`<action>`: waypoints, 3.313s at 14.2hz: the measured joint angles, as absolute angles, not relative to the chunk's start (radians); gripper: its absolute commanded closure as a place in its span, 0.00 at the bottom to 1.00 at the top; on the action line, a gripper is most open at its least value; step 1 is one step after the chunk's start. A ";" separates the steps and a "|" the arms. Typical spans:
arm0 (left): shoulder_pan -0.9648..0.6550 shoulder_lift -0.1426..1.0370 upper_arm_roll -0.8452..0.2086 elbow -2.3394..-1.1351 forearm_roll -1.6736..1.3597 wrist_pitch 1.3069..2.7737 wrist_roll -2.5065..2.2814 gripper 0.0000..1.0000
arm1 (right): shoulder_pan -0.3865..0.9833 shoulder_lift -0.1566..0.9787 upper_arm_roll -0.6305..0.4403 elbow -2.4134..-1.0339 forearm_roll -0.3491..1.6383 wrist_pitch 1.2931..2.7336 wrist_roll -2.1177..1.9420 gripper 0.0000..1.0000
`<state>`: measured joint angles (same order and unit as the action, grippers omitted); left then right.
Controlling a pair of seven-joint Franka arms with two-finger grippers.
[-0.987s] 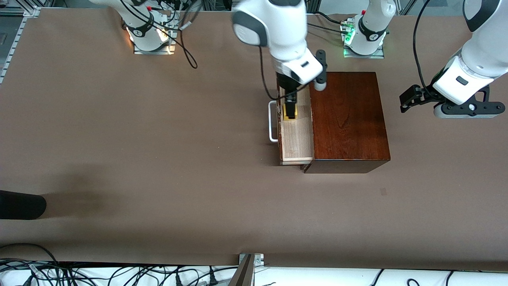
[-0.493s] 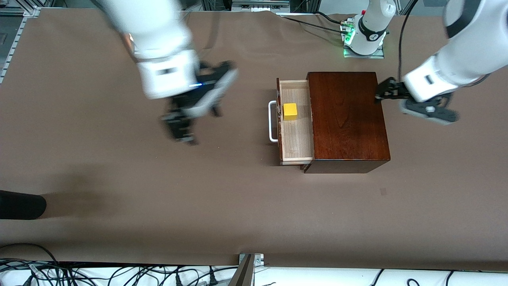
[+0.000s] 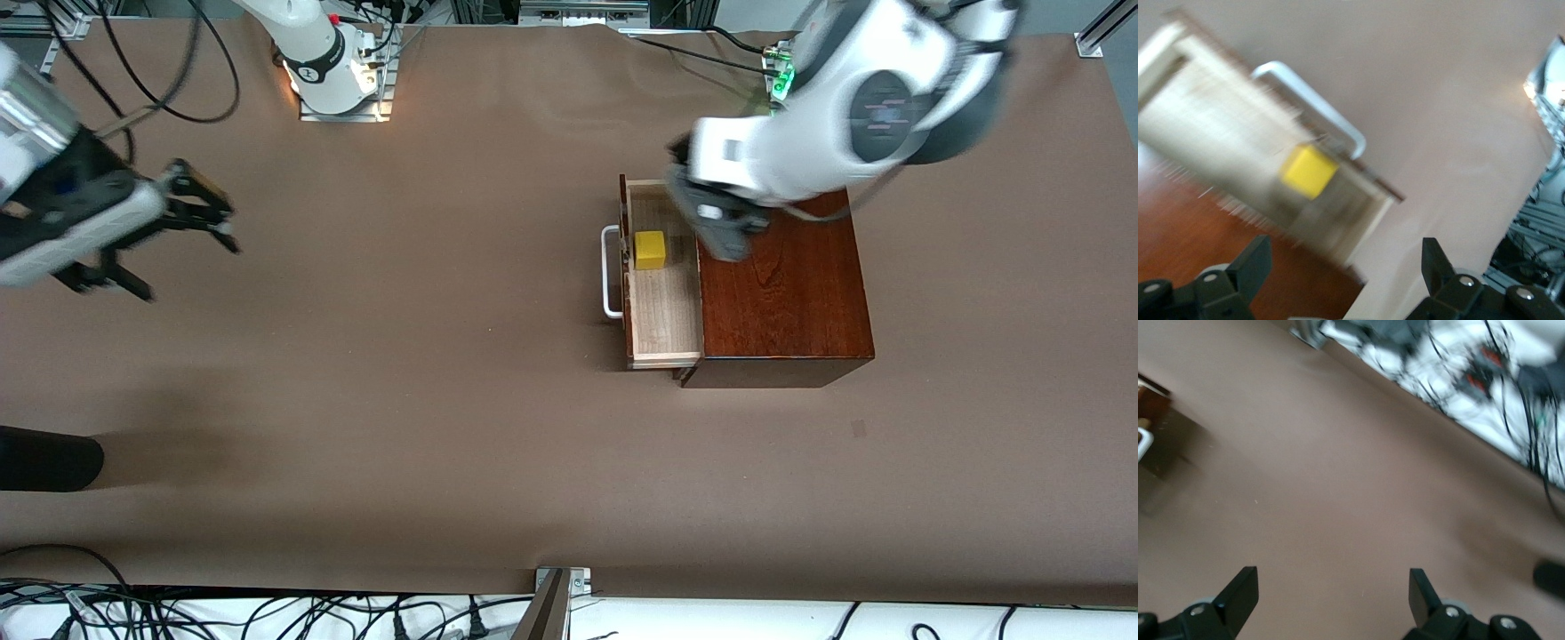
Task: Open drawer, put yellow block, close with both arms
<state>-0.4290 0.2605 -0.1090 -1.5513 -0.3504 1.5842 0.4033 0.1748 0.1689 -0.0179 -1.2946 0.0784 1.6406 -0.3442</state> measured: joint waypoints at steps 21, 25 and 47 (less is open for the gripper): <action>-0.642 0.666 -0.107 -1.414 -0.050 1.736 0.953 0.00 | 0.166 0.019 -0.100 -1.624 -0.007 1.671 -0.238 0.00; -0.589 0.660 -0.110 -1.414 -0.050 1.647 0.955 0.00 | 0.159 0.038 -0.153 -1.617 -0.006 1.679 -0.240 0.00; -0.292 0.391 -0.017 -1.280 -0.019 1.535 0.961 0.00 | 0.164 0.040 -0.137 -1.594 -0.003 1.632 -0.239 0.00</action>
